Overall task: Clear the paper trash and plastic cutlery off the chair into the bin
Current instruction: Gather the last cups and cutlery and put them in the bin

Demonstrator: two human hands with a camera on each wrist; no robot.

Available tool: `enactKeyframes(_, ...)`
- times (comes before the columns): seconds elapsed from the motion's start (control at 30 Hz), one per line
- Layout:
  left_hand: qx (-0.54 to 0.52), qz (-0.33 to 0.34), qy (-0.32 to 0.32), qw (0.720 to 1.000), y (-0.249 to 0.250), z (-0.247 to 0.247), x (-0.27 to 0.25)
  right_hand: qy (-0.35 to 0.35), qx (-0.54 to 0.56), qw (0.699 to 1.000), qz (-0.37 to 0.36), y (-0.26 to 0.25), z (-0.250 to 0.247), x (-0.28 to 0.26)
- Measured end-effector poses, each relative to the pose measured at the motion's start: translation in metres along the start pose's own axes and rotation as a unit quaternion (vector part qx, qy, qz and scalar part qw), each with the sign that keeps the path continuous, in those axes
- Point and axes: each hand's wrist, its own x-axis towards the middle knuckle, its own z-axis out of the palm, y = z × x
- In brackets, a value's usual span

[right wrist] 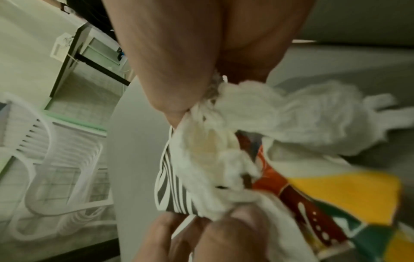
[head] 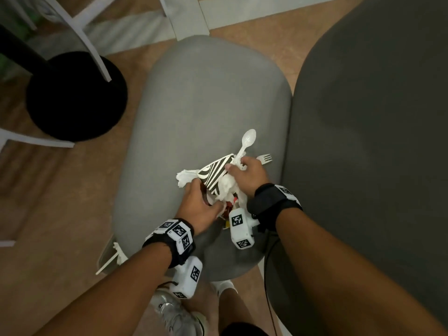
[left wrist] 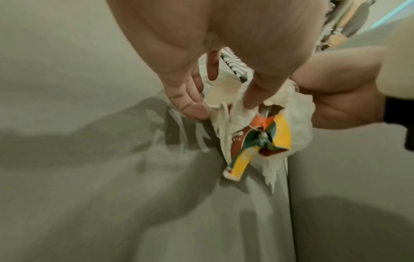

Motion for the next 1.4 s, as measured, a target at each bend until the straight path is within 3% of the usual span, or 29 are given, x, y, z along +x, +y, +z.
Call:
enactKeyframes(0.1,-0.045,-0.028,-0.002,0.999,-0.004,-0.020,0.002,-0.005,-0.006,0.999,-0.037,-0.017,0.009,-0.002)
enactKeyframes(0.27,-0.032,-0.056,-0.038,0.997,-0.014,-0.045,0.003,-0.003,-0.133,0.988,-0.079,-0.037,0.014,0.000)
enactKeyframes(0.53,0.004,-0.062,0.057,0.996,-0.019,-0.085,-0.018,0.037,-0.131,0.984,-0.111,-0.064,0.026,-0.013)
enactKeyframes(0.83,-0.097,-0.078,0.109,0.986,-0.044,-0.115,-0.066,-0.007,-0.138,0.972,-0.192,-0.094,0.081,-0.079)
enactKeyframes(0.97,-0.140,-0.105,0.131,0.976,-0.076,-0.129,-0.096,-0.026,-0.143,0.964,-0.221,-0.097,0.121,-0.114)
enactKeyframes(1.13,-0.152,-0.166,0.202,0.953,-0.133,-0.150,-0.140,-0.089,-0.126,0.962,-0.226,-0.084,0.194,-0.157)
enactKeyframes(1.4,-0.160,-0.279,0.241,0.916,-0.279,-0.137,-0.169,-0.208,-0.194,0.934,-0.218,0.000,0.318,-0.184)
